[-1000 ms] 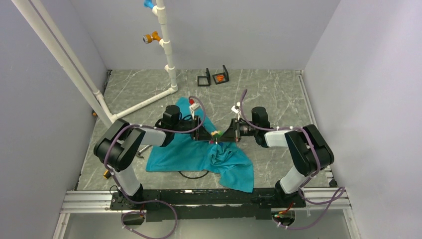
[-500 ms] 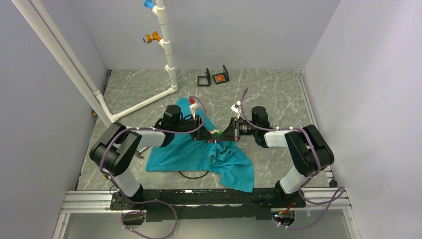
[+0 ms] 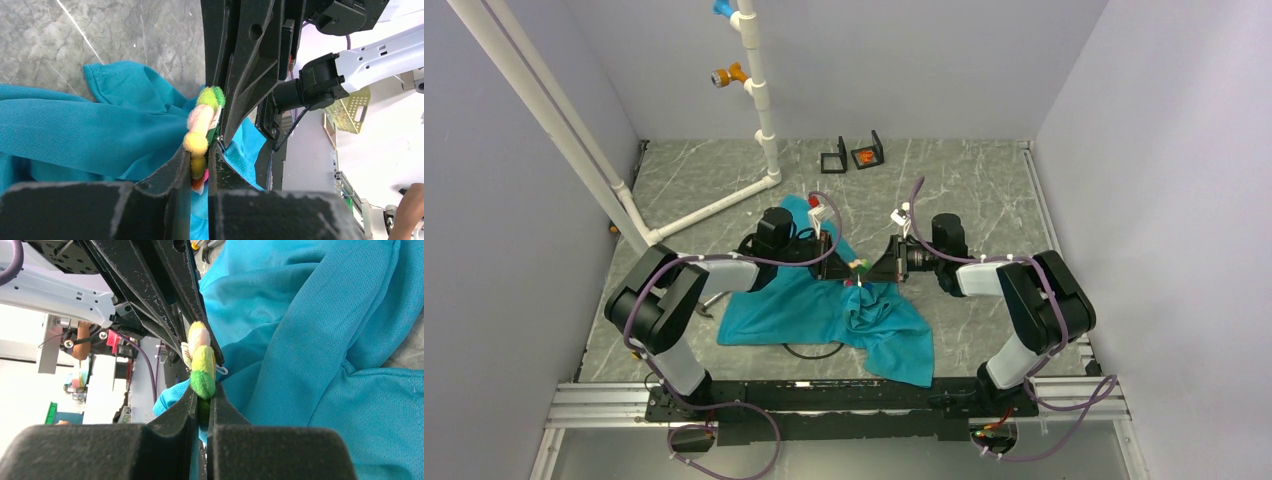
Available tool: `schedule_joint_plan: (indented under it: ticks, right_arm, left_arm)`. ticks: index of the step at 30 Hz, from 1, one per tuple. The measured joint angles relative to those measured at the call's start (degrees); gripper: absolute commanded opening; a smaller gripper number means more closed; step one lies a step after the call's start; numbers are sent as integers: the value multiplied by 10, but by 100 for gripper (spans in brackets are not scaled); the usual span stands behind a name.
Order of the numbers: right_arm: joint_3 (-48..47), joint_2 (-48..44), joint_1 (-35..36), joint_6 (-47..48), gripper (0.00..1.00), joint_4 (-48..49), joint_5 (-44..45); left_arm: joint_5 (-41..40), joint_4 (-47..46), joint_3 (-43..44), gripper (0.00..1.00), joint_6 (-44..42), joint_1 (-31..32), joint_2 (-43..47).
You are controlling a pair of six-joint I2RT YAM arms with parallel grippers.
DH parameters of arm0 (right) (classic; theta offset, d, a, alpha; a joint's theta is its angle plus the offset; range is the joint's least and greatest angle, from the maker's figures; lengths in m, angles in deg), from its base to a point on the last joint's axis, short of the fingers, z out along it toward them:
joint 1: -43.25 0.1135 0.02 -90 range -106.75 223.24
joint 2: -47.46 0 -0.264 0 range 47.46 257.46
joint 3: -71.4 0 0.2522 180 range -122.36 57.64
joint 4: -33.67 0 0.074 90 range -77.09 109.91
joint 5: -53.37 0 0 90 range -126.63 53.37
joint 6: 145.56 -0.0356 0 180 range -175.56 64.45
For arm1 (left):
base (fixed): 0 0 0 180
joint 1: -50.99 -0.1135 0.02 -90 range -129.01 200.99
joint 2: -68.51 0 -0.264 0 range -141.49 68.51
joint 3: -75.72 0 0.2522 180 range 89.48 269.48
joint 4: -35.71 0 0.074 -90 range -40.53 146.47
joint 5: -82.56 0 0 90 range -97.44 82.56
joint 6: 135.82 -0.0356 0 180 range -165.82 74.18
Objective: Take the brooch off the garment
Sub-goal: Remove the brooch from the clothes.
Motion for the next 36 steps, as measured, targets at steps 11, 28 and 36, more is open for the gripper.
schedule_joint_plan:
  ticks: [11,28,36]
  right_arm:
    - [5,0,-2,-2,0,13,-2]
    - [24,42,-3,-126,0,184,-52]
    - [26,47,-3,-151,0,216,-61]
  left_arm:
    - [15,-9,-5,34,-3,-10,1]
    - [52,-96,-17,44,50,-19,6]
    - [50,-93,-17,42,49,-19,6]
